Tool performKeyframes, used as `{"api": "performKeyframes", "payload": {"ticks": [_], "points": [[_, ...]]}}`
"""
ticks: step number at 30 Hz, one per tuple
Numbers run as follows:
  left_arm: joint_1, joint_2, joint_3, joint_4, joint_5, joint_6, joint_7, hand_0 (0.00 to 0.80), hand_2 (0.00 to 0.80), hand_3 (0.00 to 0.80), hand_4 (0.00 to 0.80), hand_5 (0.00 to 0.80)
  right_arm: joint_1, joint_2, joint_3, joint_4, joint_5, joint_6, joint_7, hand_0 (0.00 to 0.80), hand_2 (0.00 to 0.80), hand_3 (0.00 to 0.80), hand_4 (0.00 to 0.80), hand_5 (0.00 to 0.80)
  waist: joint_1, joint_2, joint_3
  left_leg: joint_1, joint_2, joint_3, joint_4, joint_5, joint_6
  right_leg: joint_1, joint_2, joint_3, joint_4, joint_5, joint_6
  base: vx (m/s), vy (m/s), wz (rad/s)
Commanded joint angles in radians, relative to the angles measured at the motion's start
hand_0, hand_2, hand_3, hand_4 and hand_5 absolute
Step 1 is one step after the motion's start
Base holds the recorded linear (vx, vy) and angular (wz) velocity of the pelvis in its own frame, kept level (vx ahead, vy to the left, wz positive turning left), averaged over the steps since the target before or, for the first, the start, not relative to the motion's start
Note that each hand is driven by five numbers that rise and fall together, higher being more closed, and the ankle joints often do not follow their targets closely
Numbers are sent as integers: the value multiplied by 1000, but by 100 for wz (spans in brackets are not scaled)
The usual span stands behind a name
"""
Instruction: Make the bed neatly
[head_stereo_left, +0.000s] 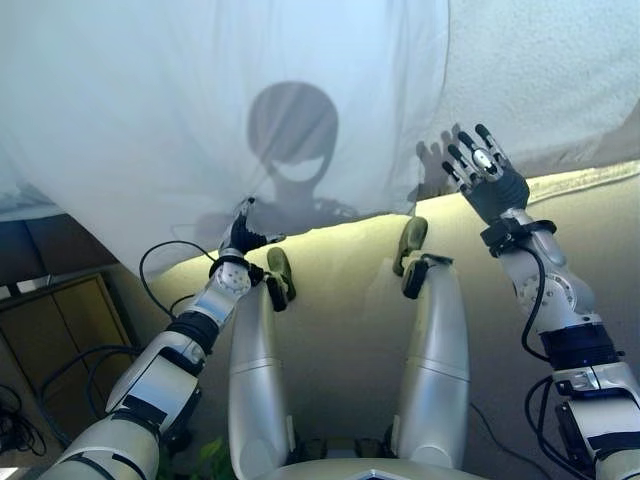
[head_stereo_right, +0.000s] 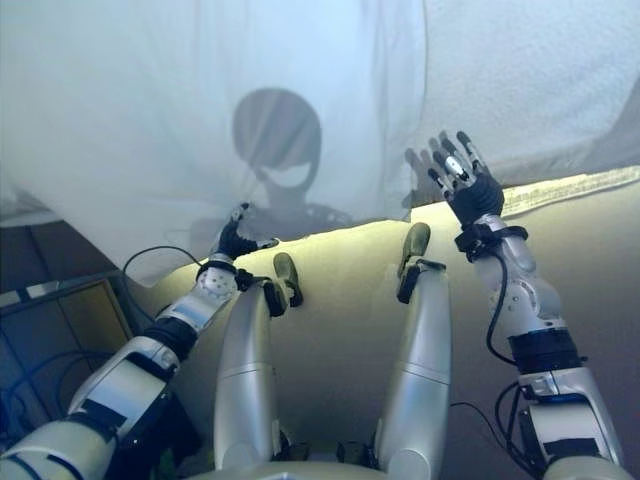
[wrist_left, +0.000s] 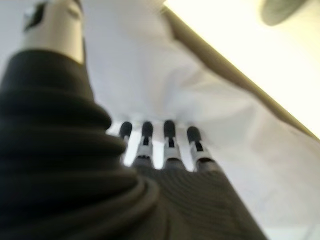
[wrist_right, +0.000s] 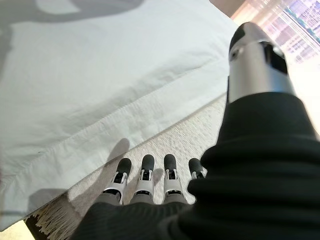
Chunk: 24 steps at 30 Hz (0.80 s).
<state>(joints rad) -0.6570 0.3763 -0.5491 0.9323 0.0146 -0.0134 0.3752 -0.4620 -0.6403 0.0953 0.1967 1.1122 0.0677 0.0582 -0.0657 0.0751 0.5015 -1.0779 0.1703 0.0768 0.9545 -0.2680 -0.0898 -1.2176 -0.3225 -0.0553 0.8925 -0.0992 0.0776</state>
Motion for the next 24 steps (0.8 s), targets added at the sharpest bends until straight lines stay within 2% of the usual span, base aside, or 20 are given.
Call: {"api": "performKeyframes", "payload": {"ticks": [1,7,13,20,24], "points": [[63,-28,-43,164,69,156,-55,0,0,0,0,0,-7,10,-17,-89,29,-20,29,0,0,0,0,0,-11,-47,19,-54,-17,-1,-114,227,60,43,-39,57,-84,208,73,32,57,16],[90,-55,-61,215,126,184,-65,0,0,0,0,0,11,7,-31,-100,21,-4,41,0,0,0,0,0,-21,-30,18,44,-22,15,-185,246,49,125,-48,53,-141,208,72,39,58,1],[142,-76,-44,277,96,168,-85,0,0,0,0,0,54,36,-39,-113,-10,20,36,0,0,0,0,0,-23,-11,10,189,-35,29,-275,273,34,244,-76,42,-201,215,71,83,55,4],[251,-95,-28,321,101,118,-118,0,0,0,0,0,139,86,-48,-130,-57,34,4,0,0,0,0,0,-11,18,-70,392,-65,63,-430,304,22,427,-126,-25,-339,229,82,118,33,11],[316,-105,-14,330,95,105,-110,0,0,0,0,0,190,95,-63,-135,-85,27,-13,0,0,0,0,0,10,36,-130,500,-73,77,-496,314,8,526,-171,-75,-394,231,90,124,49,24]]}}
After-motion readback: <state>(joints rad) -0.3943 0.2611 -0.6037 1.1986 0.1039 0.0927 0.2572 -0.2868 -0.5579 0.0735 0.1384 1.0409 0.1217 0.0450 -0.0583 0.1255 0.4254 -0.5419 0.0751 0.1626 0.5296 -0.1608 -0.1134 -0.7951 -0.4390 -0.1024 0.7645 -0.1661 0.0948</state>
